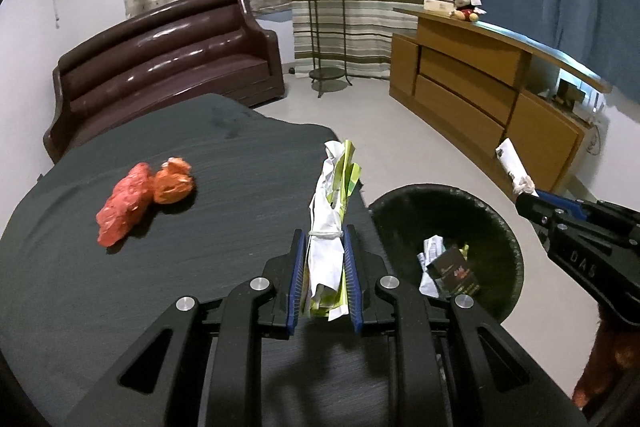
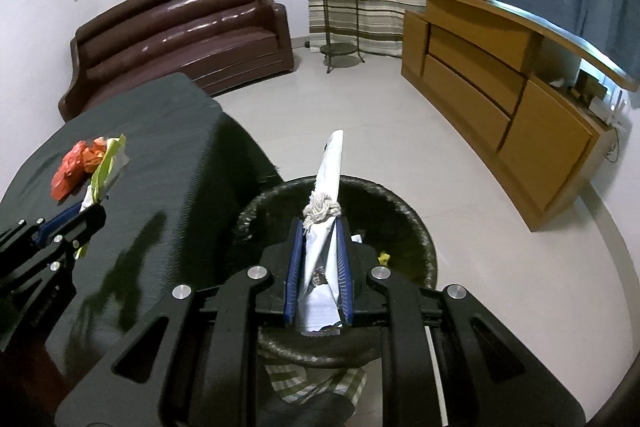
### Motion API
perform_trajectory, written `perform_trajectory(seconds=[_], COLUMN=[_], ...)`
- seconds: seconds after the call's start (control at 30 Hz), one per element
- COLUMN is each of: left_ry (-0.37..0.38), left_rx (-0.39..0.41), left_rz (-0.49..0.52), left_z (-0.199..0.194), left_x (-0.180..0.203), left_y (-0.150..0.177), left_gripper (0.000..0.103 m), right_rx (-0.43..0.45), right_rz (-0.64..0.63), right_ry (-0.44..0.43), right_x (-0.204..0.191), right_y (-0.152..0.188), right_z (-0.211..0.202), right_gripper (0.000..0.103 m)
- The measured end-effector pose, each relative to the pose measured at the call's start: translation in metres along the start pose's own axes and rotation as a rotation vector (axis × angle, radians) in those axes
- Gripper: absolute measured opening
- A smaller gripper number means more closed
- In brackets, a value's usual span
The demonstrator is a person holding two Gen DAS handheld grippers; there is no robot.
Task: Collect trash
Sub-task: 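Carry the bundle and paper strip over the bin with both grippers, then open both grippers to drop the bundle and paper strip into the bin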
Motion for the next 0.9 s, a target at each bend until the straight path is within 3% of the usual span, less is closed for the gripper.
perform_trajectory(seconds=[0.9], left_ry=[0.029], left_rx=[-0.018], left_rz=[0.076], left_z=[0.028], left_x=[0.059], left_y=[-0.009], left_gripper=[0.02], right_rx=[0.0], right_rz=[0.069], right_ry=[0.02], right_x=[0.038], right_y=[-0.002], right_z=[0.017], right_gripper=[0.017])
Point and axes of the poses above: each gripper's, at about its wrist camera, not at the fingertips, and z roughly the way its jaws point, x to its right, y to its underside, the point moved 3 cm from there along z, roughly the way its jaws point, and after that the axes turned 2 degrees about x, right-handed, at the moved point
